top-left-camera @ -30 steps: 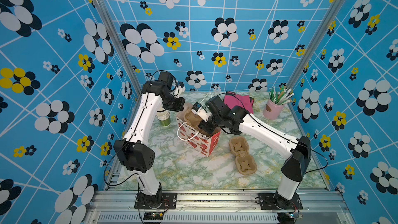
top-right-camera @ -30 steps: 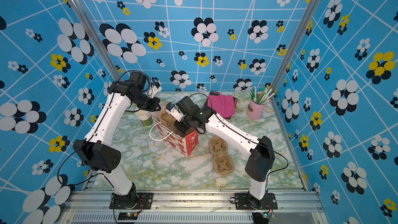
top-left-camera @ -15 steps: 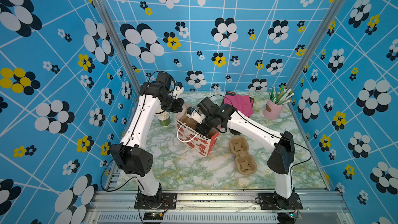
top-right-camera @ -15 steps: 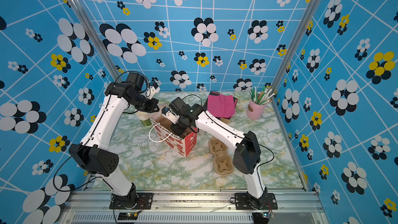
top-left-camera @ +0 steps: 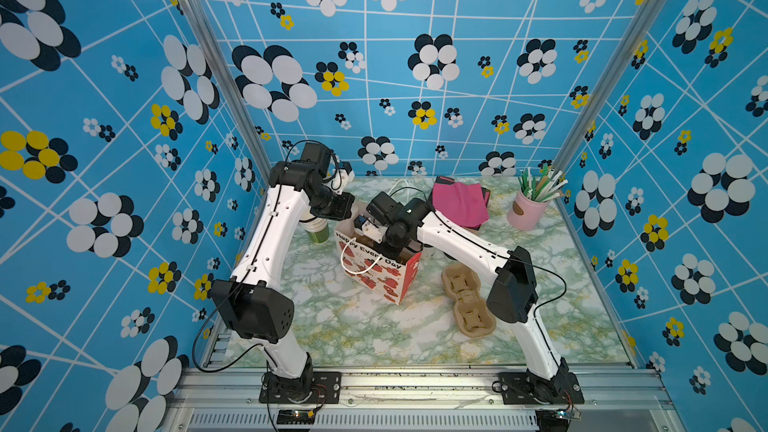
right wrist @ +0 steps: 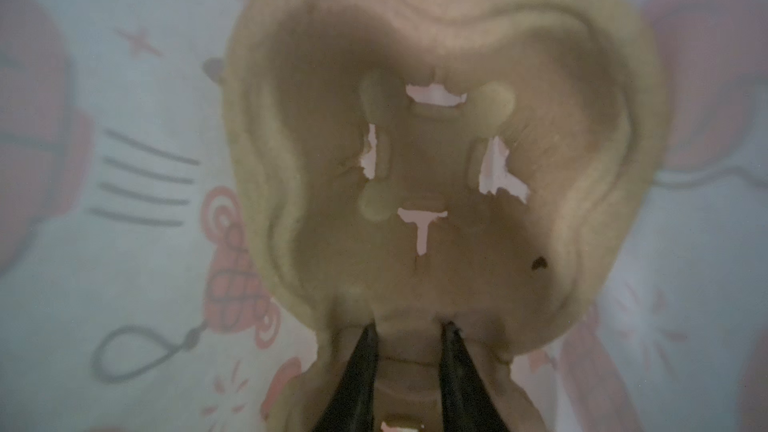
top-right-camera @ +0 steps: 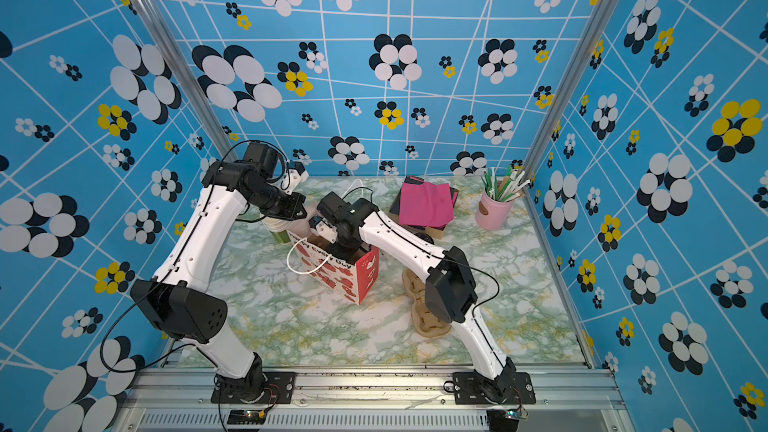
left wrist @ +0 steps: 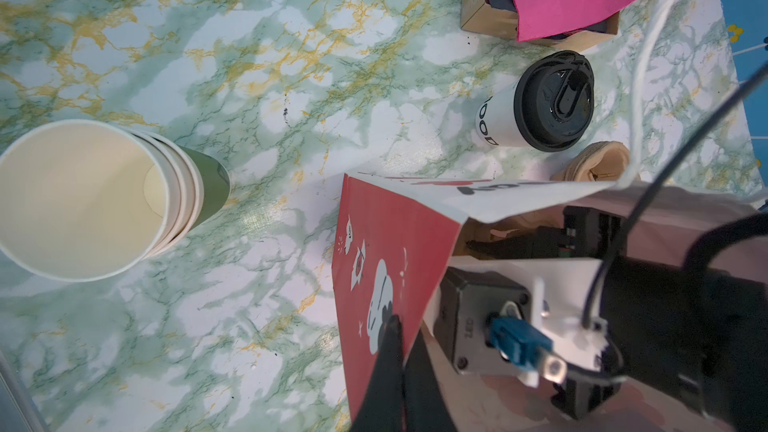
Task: Pack the takeout coffee
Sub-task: 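Lower the cup carrier into the open bag with the right gripper while left holds it, then release the carrier at the bag bottom and raise the right gripper out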
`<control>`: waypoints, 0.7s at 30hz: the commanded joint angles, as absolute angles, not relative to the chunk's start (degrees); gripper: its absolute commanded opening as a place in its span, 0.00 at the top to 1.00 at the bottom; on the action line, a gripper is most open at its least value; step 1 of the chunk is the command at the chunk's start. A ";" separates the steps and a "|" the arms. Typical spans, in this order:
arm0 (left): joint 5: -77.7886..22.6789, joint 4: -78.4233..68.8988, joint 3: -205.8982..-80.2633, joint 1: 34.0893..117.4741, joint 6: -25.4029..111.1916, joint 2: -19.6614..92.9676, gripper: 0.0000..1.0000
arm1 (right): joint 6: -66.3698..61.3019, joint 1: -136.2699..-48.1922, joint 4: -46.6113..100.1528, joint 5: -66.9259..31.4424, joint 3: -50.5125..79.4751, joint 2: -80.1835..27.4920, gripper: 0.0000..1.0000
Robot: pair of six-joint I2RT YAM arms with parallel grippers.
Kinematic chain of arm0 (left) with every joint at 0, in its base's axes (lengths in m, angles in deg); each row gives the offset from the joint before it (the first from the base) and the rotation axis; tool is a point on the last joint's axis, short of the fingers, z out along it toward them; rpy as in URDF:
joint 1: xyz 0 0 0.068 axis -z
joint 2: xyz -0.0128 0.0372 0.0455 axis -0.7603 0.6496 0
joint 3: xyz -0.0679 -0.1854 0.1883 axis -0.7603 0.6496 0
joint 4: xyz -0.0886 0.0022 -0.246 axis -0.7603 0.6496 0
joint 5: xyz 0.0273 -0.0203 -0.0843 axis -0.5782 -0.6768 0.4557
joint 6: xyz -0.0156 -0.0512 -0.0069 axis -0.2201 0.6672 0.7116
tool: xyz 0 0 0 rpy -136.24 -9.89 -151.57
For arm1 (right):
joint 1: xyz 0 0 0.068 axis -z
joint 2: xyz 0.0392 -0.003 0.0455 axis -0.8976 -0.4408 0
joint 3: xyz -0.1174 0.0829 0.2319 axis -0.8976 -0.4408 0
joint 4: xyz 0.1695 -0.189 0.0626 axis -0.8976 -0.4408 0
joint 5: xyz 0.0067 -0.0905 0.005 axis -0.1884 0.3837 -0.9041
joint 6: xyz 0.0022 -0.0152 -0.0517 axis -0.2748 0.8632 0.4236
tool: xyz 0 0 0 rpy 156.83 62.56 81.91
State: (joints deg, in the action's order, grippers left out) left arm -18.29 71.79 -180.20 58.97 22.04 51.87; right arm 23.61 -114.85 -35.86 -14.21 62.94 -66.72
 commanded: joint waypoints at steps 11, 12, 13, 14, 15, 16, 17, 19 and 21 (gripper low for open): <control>-17.68 71.23 -178.32 57.94 21.10 49.52 1.00 | 24.45 -115.88 -45.50 -14.19 71.63 -76.88 0.73; -17.66 71.20 -178.31 57.93 21.10 49.53 1.00 | 24.48 -115.88 -45.99 -14.11 72.22 -77.58 0.73; -17.59 71.10 -178.26 57.89 21.10 49.43 1.00 | 24.47 -115.88 -46.64 -14.02 72.90 -78.33 0.73; -17.59 71.14 -178.18 57.92 21.10 49.43 1.00 | 24.44 -115.88 -47.07 -13.93 73.45 -78.93 0.73; -17.59 71.05 -178.21 57.92 21.10 49.39 1.00 | 24.44 -115.92 -47.67 -13.84 74.13 -79.57 0.72; -17.59 71.04 -178.00 57.93 21.10 49.35 1.00 | 24.46 -115.88 -48.05 -13.84 74.68 -80.09 0.72; -17.59 70.96 -177.96 57.92 21.10 49.34 1.00 | 24.47 -115.88 -48.40 -13.85 75.08 -80.68 0.72; -17.58 70.84 -177.81 57.85 21.19 49.26 1.00 | 24.29 -115.95 -49.24 -13.84 75.84 -81.67 0.71; -17.54 70.74 -177.52 57.90 21.21 49.17 1.00 | 24.18 -115.97 -49.80 -13.84 76.42 -82.52 0.71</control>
